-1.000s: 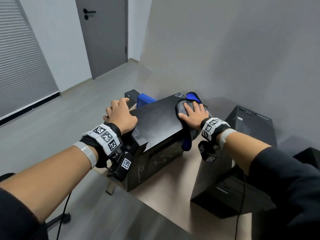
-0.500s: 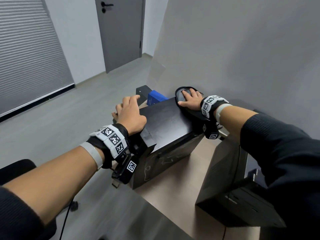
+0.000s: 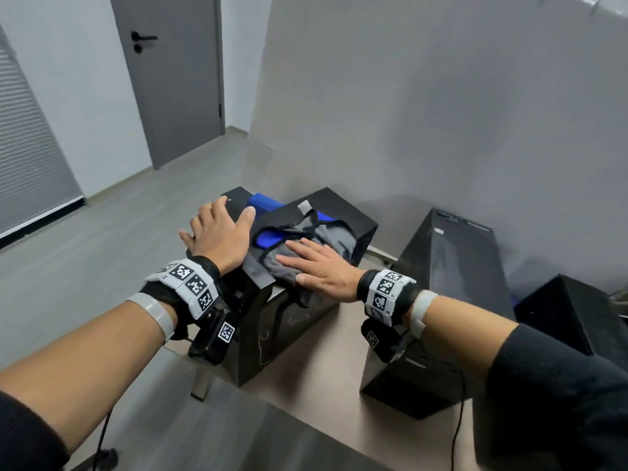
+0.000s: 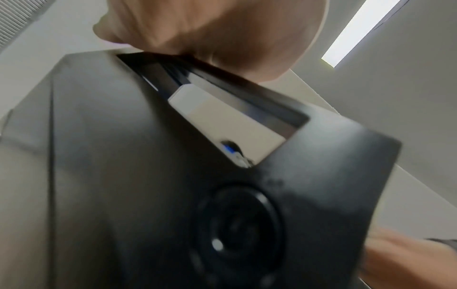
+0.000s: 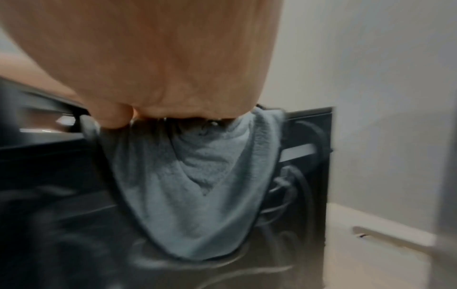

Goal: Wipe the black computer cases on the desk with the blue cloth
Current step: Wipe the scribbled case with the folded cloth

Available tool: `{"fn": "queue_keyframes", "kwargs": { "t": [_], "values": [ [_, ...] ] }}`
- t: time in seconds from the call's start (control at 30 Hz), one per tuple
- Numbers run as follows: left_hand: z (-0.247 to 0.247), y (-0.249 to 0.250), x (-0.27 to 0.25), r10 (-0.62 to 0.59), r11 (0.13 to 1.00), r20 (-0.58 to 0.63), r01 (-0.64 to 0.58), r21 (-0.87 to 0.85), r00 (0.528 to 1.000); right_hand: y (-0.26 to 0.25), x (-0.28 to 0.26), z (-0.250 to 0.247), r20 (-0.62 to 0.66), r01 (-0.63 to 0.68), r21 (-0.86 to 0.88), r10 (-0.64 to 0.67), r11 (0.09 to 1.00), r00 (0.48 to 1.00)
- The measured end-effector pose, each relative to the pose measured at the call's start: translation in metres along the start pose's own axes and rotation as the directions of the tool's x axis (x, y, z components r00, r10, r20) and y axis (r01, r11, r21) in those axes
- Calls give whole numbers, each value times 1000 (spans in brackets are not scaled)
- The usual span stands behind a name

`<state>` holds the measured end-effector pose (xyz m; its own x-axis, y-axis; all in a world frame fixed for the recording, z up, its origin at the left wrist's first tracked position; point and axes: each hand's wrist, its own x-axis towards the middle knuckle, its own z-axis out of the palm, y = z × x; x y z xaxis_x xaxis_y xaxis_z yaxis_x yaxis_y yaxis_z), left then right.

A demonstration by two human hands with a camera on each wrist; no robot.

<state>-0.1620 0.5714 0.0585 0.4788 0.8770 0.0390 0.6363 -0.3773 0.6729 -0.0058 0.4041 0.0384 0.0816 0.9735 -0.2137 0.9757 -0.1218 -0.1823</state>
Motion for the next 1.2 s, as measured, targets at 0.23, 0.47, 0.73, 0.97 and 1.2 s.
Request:
{"fn": "queue_keyframes", "kwargs": {
  "t": [0.23, 0.47, 0.73, 0.97, 1.2],
  "values": [
    [-15, -4, 5, 8, 981, 148, 21, -194, 989, 38, 30, -14, -72, -456, 28, 456, 890, 887],
    [-19, -4, 5, 36, 971, 210, 16, -239, 977, -30, 64, 5, -124, -11, 21, 14, 1000, 992],
    [-16, -5, 7, 31, 959, 179, 21, -282, 983, -40, 52, 15, -262, 231, 223, -170, 947, 950],
    [-30, -12, 12, -14, 754, 346, 237, -613, 938, -37, -16, 19, -490, 174, 550, 147, 816, 859],
    [-30, -19, 12, -70, 671, 230, 216, -709, 971, -84, -5, -27, -525, 237, 601, 153, 763, 837]
  ]
}}
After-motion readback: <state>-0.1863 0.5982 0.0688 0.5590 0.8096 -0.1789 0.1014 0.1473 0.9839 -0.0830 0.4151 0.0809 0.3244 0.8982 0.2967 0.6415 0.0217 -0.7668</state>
